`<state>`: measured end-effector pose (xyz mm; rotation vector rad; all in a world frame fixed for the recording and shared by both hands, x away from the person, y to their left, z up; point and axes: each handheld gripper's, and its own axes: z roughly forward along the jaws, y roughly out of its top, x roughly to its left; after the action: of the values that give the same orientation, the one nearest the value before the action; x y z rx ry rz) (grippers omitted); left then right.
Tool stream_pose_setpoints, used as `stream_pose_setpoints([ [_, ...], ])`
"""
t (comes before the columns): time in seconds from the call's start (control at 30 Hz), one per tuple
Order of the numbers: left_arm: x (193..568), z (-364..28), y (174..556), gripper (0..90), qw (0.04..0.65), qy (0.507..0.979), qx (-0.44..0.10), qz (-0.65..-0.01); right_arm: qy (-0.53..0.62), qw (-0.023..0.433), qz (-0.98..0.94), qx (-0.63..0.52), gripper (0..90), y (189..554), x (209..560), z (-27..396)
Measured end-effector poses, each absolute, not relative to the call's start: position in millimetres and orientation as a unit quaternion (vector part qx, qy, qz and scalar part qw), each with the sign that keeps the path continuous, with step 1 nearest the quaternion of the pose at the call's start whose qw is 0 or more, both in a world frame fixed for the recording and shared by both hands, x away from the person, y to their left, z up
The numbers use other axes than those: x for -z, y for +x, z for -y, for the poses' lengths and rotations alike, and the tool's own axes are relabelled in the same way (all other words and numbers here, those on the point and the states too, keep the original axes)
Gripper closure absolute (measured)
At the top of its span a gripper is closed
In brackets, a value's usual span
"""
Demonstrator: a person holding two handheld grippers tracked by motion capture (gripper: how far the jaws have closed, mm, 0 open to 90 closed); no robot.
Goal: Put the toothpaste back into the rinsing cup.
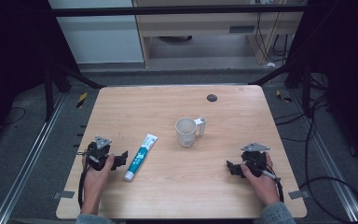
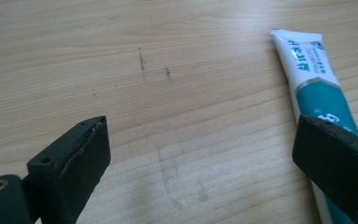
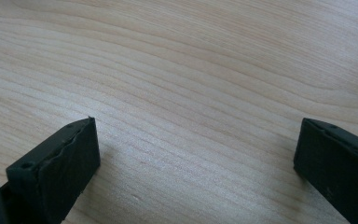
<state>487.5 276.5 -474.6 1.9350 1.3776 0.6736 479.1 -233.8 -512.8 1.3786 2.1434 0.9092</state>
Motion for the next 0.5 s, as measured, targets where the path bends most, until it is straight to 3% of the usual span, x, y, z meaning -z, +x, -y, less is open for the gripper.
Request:
stream_pose_setpoints([
  [0.5, 449, -240, 481, 3.7, 0.338, 0.773, -0.233, -0.484, 0.498, 0.216, -0.773, -0.329, 0.5, 479, 513, 234],
])
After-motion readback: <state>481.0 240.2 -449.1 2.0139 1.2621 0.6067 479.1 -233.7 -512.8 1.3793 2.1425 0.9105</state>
